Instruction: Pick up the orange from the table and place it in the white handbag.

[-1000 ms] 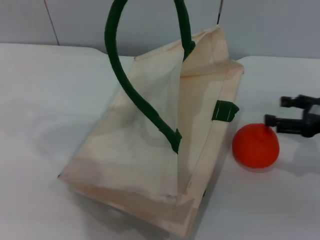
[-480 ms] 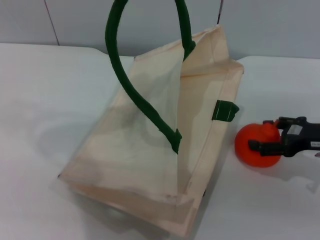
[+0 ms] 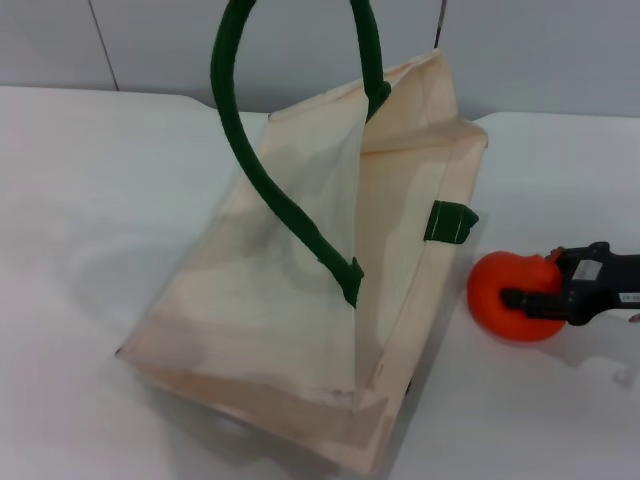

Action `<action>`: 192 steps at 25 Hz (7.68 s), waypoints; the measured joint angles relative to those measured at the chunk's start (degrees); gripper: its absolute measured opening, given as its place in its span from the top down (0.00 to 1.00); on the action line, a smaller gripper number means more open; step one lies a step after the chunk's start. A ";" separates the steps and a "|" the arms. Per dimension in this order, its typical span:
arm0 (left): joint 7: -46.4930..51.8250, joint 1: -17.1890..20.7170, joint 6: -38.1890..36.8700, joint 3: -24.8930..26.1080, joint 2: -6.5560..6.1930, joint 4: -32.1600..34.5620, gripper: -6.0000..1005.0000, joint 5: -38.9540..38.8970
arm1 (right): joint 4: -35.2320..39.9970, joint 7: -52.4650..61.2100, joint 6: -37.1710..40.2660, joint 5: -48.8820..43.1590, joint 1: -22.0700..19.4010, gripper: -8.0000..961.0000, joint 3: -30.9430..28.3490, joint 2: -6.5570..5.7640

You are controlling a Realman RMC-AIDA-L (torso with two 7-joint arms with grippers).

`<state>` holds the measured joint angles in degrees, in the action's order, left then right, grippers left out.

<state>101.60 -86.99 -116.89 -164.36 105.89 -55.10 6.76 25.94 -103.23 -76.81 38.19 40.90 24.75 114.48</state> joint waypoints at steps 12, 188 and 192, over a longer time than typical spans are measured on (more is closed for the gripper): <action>0.17 -0.09 -0.04 0.00 -0.01 0.25 0.87 0.27 | 3.99 -4.30 -8.32 14.94 -3.16 0.47 -0.41 -1.06; -81.54 44.91 43.46 1.15 10.44 58.90 0.14 -87.60 | -22.51 -50.27 16.96 62.36 -2.71 0.07 -20.27 1.62; -81.16 44.60 43.39 1.01 10.44 58.98 0.14 -87.42 | -22.52 -50.28 16.96 62.36 -2.58 0.07 -20.27 1.62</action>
<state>20.44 -42.39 -73.51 -163.35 116.33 3.87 -80.66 3.42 -153.52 -59.85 100.55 38.32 4.48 116.10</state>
